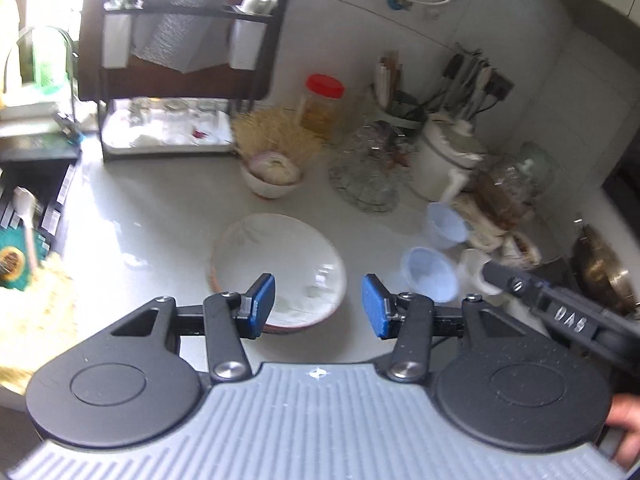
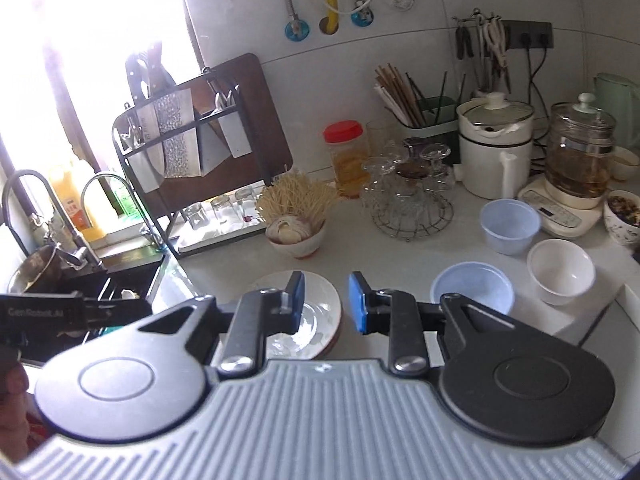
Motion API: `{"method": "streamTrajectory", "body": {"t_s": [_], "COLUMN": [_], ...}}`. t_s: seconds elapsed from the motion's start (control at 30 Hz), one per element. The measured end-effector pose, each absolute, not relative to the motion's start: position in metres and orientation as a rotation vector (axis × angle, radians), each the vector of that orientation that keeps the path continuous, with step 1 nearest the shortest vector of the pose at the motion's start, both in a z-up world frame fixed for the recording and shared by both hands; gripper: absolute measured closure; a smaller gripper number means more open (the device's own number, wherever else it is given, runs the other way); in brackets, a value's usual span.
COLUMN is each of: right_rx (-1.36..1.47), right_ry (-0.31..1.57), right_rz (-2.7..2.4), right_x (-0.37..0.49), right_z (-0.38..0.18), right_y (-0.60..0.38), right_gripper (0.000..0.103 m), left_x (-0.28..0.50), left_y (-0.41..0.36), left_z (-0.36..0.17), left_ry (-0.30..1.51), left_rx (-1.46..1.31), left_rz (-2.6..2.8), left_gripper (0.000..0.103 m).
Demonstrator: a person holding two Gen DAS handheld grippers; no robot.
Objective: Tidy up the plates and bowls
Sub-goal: 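Withdraw both grippers from the stack toward the light-blue bowls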
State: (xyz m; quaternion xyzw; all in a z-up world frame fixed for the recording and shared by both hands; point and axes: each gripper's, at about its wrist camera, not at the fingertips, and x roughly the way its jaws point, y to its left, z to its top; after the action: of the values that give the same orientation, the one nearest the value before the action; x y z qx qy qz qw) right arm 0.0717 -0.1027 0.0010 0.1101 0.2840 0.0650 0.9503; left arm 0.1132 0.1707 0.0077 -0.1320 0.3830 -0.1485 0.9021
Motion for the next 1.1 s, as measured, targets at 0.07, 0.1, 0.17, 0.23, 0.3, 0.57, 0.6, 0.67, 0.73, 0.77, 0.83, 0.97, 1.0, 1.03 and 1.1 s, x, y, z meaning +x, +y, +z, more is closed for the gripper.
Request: {"method": "streamTrajectory", "body": {"t_s": [0.07, 0.1, 0.17, 0.23, 0.3, 0.57, 0.6, 0.67, 0.73, 0.77, 0.83, 0.97, 1.0, 1.03, 1.1], "right_rx": [0.223, 0.226, 0.237, 0.24, 0.252, 0.329, 0.343, 0.375, 0.407, 0.422, 0.439, 0.524, 0.54, 0.552, 0.584], "right_ry": [0.576, 0.577, 0.584, 0.594, 0.615, 0.685, 0.694, 0.707, 0.721, 0.731, 0.755, 0.754, 0.761, 0.771, 0.786], "right_rz": [0.125, 0.123, 0.113, 0.1, 0.093, -0.012, -0.027, -0.056, -0.09, -0.112, -0.161, -0.168, -0.159, -0.157, -0.145], "right_x": [0.066, 0.065, 0.065, 0.067, 0.071, 0.09, 0.092, 0.097, 0.103, 0.106, 0.114, 0.126, 0.131, 0.137, 0.149], "right_z": [0.001, 0.0, -0.005, -0.011, -0.016, -0.044, -0.047, -0.054, -0.062, -0.066, -0.074, -0.09, -0.094, -0.099, -0.109], "right_y": [-0.109, -0.112, -0.119, -0.127, -0.135, -0.178, -0.184, -0.196, -0.207, -0.213, -0.224, -0.249, -0.254, -0.258, -0.266], "right_gripper": [0.074, 0.074, 0.074, 0.074, 0.074, 0.074, 0.074, 0.074, 0.074, 0.074, 0.072, 0.042, 0.042, 0.042, 0.042], "left_x": [0.11, 0.11, 0.112, 0.119, 0.128, 0.18, 0.186, 0.199, 0.211, 0.217, 0.229, 0.256, 0.264, 0.272, 0.288], "left_y": [0.161, 0.155, 0.143, 0.131, 0.12, 0.067, 0.06, 0.047, 0.033, 0.026, 0.013, -0.008, -0.012, -0.016, -0.022], "left_z": [0.007, 0.007, 0.005, 0.003, 0.002, -0.021, -0.024, -0.032, -0.041, -0.046, -0.054, -0.073, -0.079, -0.086, -0.101], "left_ry": [0.792, 0.788, 0.792, 0.798, 0.802, 0.864, 0.875, 0.899, 0.921, 0.931, 0.947, 0.981, 0.991, 1.005, 1.045], "left_rx": [-0.273, -0.263, -0.248, -0.247, -0.245, -0.218, -0.218, -0.217, -0.199, -0.188, -0.169, -0.154, -0.155, -0.162, -0.184], "left_rz": [-0.318, -0.324, -0.333, -0.359, -0.38, -0.436, -0.441, -0.463, -0.473, -0.478, -0.481, -0.478, -0.474, -0.474, -0.475], "left_gripper": [0.049, 0.049, 0.049, 0.049, 0.049, 0.049, 0.049, 0.049, 0.049, 0.049, 0.049, 0.048, 0.048, 0.047, 0.047]}}
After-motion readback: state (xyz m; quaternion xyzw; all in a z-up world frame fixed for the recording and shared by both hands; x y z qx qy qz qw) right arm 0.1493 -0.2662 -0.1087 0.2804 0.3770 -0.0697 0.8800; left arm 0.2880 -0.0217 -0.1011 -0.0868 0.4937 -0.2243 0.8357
